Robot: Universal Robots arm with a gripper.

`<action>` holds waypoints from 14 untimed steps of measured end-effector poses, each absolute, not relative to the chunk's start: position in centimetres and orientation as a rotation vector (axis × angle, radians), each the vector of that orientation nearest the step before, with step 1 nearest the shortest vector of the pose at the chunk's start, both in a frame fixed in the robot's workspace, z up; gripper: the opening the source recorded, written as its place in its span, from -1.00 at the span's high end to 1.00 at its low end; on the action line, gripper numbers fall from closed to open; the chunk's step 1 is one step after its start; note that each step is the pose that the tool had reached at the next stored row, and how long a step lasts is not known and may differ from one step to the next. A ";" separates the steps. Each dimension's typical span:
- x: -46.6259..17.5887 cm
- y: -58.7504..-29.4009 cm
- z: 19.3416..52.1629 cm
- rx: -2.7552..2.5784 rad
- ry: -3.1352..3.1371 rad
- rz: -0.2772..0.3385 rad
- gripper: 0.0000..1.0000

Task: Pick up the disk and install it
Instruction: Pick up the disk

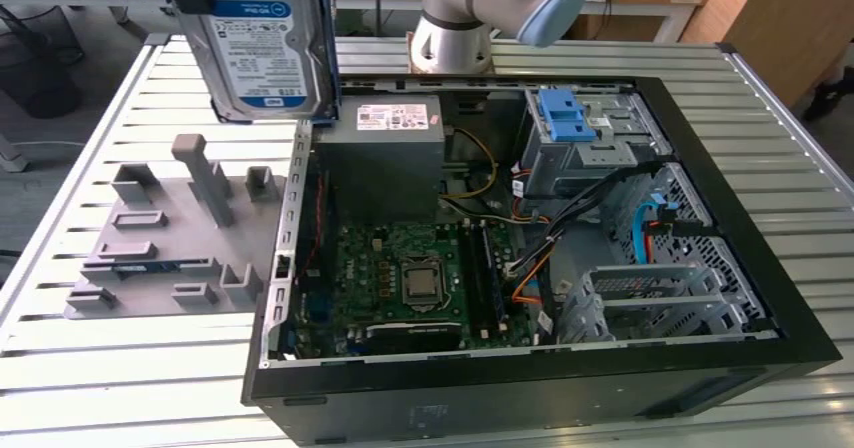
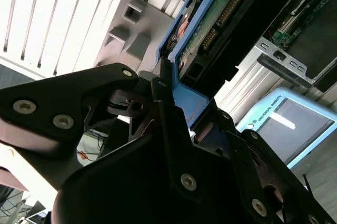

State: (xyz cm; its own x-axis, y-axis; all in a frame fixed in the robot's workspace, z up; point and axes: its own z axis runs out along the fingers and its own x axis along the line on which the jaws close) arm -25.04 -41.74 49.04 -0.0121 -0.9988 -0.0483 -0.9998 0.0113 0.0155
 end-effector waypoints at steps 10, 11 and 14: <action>-21.7 -41.9 49.0 -2.191 2.217 0.070 0.27; -21.4 -41.9 49.0 -2.191 2.217 0.070 0.27; -20.4 -41.9 49.0 -2.191 2.217 0.070 0.27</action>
